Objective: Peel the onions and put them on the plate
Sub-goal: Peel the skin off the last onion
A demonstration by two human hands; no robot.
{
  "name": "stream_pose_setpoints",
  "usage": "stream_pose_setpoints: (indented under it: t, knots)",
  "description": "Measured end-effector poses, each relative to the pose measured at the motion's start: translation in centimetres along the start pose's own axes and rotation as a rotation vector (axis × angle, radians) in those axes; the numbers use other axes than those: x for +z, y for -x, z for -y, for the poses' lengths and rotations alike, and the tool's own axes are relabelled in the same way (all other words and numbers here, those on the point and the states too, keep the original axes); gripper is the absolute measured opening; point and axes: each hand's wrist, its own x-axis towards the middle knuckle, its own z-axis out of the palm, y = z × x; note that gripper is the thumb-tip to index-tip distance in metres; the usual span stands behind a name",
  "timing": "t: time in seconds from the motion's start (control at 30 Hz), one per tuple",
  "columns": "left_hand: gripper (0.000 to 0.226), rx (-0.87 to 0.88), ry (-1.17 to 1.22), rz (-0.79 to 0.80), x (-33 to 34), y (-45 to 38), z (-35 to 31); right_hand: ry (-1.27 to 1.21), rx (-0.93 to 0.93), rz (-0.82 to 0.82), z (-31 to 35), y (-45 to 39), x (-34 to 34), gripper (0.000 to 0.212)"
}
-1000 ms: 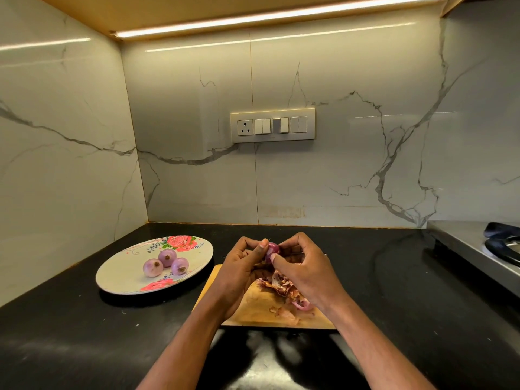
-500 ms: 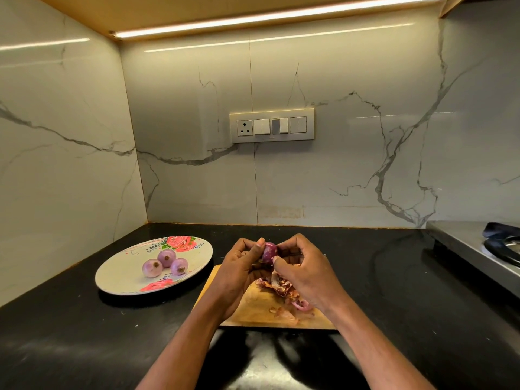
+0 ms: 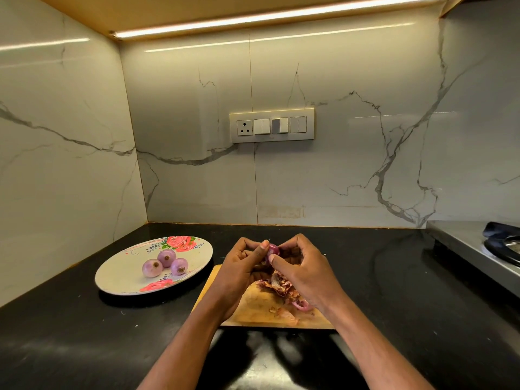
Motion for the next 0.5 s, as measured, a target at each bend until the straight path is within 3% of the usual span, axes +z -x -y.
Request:
stream_pose_setpoints:
  t: [0.5]
  knots:
    - [0.028, -0.018, 0.031, -0.036, -0.32, -0.07, -0.06, -0.011, -0.05, -0.03, -0.61, -0.45, -0.41, 0.013]
